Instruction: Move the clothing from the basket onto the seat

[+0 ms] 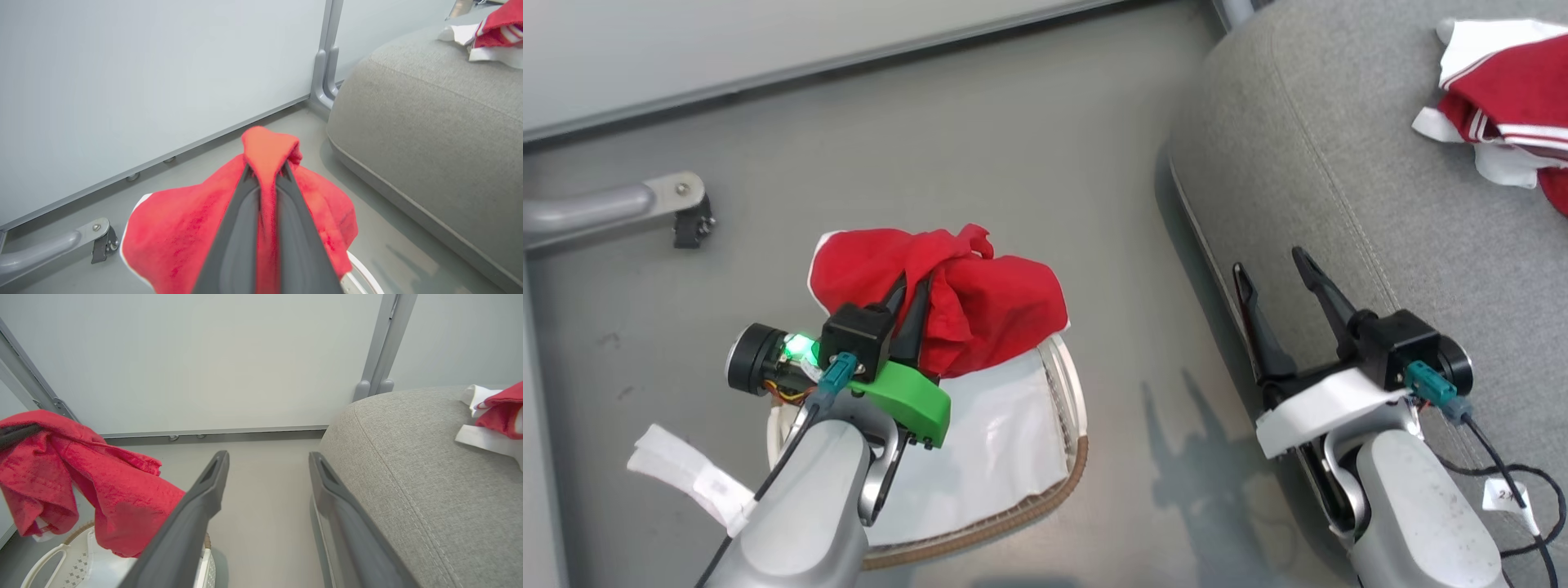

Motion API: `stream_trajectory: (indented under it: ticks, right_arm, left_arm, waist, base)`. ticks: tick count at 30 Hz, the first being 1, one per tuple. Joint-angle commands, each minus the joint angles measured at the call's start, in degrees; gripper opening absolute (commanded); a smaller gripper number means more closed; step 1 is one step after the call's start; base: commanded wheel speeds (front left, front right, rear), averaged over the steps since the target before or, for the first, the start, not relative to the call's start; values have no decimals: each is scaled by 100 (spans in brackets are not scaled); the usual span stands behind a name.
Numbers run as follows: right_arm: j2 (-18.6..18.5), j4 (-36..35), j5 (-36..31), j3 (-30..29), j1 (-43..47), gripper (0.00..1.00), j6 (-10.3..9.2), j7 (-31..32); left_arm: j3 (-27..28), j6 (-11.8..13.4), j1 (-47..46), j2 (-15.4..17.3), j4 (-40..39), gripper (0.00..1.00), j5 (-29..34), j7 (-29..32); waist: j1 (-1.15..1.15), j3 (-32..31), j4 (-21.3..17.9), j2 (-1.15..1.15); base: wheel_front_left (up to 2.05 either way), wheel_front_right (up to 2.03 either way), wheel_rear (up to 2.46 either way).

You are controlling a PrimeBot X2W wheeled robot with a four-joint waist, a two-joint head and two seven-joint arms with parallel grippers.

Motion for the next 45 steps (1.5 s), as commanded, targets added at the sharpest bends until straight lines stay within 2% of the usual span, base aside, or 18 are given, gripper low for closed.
stream_trajectory:
  ticks: [1,14,22,27,33,37,45]
  right_arm:
    - [-25,42,-25,-8,147,100,-7,-3]
    - [-23,309,-108,228,703,100,-6,-3]
    - [-20,283,-107,662,790,100,-6,-2]
    - [-23,55,-181,1497,423,100,-7,-3]
    - [-23,115,-188,2498,-379,100,-6,-3]
    - [-24,325,-147,2831,-908,100,-6,-3]
    - [-19,1188,-50,2970,-1560,100,-6,-3]
  left_arm:
    - [90,-45,156,-56,-167,0,22,-21]
    - [839,-231,667,-371,-1652,0,76,-21]
    - [884,-297,853,-434,-2148,0,116,-22]
    - [873,-323,948,-452,-2209,0,106,-22]
    - [770,-332,974,-460,-2213,0,43,-22]
    - [605,-307,897,-459,-2213,0,-42,-22]
    - [197,-281,766,-459,-2220,0,-243,-23]
  waist:
    - [0,-457,246,0]
    - [0,-1169,384,0]
    - [0,-1381,446,0]
    - [0,-1431,458,0]
    - [0,-1447,498,0]
    - [0,-1434,611,0]
    - [0,-1376,915,0]
  base:
    - [0,0,0]
    - [0,0,0]
    - [0,0,0]
    - [0,0,0]
    - [0,0,0]
    - [0,0,0]
    - [0,0,0]
